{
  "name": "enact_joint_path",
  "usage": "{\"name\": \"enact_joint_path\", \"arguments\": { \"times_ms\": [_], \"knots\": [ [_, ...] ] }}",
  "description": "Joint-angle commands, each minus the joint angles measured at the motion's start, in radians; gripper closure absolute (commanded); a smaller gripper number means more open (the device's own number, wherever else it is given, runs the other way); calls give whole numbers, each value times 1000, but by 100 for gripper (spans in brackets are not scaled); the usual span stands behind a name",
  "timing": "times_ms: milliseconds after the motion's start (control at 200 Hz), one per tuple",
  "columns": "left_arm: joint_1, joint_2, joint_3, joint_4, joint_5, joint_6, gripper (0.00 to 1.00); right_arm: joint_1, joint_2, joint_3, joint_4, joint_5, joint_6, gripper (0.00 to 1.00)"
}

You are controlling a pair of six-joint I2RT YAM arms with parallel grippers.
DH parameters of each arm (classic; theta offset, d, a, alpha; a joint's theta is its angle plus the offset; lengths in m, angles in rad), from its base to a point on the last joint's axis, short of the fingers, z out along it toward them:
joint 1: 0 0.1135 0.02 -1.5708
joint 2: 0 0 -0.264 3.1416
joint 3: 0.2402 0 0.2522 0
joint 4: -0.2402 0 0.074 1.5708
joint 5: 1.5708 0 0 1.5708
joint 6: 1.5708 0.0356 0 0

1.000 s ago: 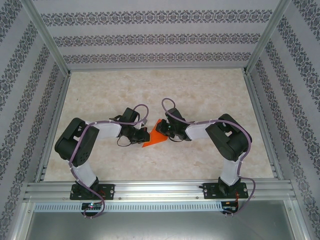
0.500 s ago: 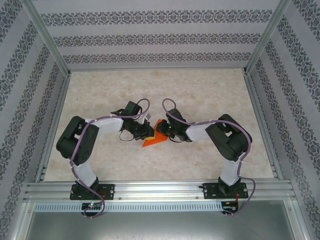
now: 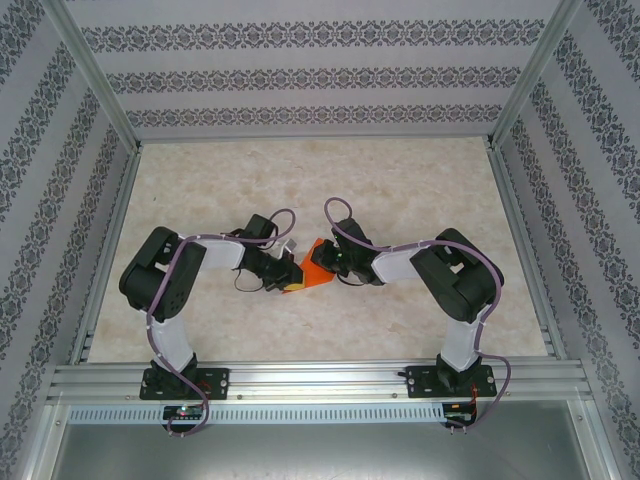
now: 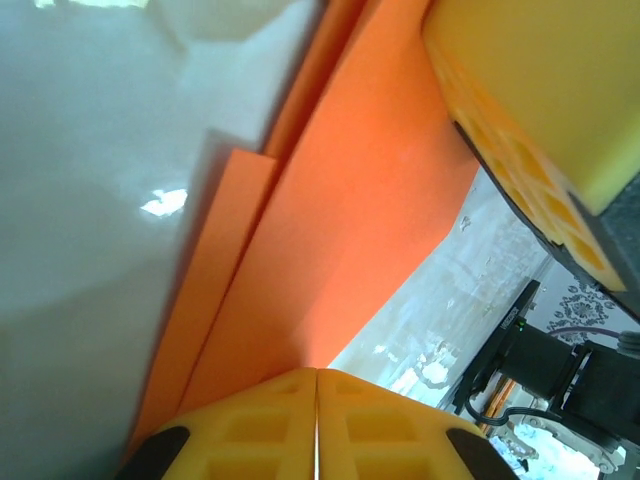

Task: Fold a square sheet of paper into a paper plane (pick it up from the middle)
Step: Fourth fold the wing at the center of the table.

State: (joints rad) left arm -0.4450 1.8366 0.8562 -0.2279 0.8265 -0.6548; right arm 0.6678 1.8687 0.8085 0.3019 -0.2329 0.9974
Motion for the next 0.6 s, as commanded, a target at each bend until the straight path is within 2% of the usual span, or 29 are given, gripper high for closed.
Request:
{"name": "enact_joint_path", "arguments": {
  "times_ms": [0, 360, 594],
  "knots": [
    [38, -8, -52, -72, -64, 41, 89, 1, 53, -43, -110, 56, -7, 88],
    [63, -83, -119, -110, -60, 31, 91, -1, 66, -32, -123, 54, -19, 88],
    [113, -175, -170, -116, 28, -8, 90, 1, 62, -17, -151, 35, -54, 88]
  ]
}}
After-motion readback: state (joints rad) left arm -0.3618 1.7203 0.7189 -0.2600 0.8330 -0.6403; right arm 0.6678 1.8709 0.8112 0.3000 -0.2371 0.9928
